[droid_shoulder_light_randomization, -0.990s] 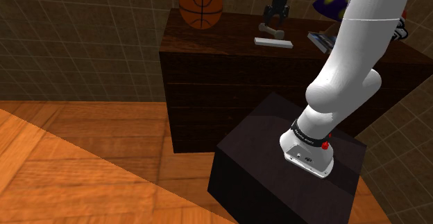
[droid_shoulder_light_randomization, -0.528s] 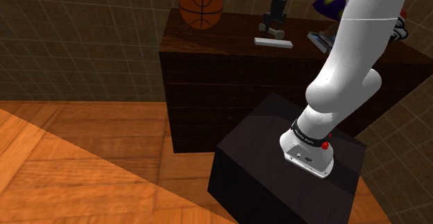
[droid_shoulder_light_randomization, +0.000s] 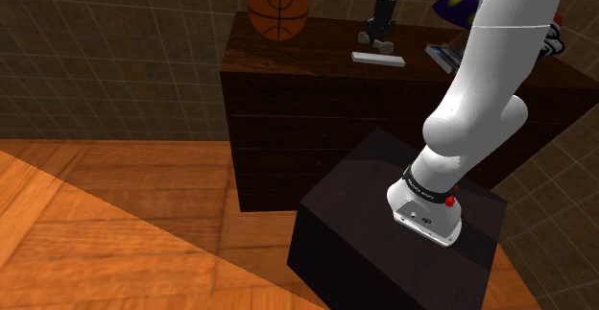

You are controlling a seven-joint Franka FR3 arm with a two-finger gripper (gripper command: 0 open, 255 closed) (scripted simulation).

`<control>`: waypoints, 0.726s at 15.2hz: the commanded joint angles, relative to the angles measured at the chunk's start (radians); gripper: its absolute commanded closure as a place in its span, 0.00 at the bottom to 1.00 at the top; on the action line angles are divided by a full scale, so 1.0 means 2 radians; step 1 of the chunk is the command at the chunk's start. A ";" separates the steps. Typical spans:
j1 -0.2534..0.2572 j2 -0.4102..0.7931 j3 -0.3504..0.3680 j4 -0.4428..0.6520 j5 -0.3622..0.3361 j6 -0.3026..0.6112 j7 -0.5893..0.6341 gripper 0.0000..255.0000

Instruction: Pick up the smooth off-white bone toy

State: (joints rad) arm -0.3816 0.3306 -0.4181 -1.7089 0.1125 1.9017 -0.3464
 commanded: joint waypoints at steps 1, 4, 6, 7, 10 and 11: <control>0.000 0.000 0.000 -0.001 0.000 0.001 0.000 1.00; 0.001 -0.006 -0.001 0.011 -0.003 -0.017 0.002 1.00; 0.001 -0.009 -0.002 0.020 -0.004 -0.029 0.003 1.00; 0.001 -0.011 -0.002 0.025 -0.005 -0.035 0.003 1.00; 0.001 -0.015 -0.003 0.040 -0.007 -0.054 0.004 1.00; 0.001 -0.016 -0.003 0.045 -0.008 -0.060 0.005 1.00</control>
State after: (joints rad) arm -0.3819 0.3065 -0.4234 -1.6216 0.1000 1.7917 -0.3397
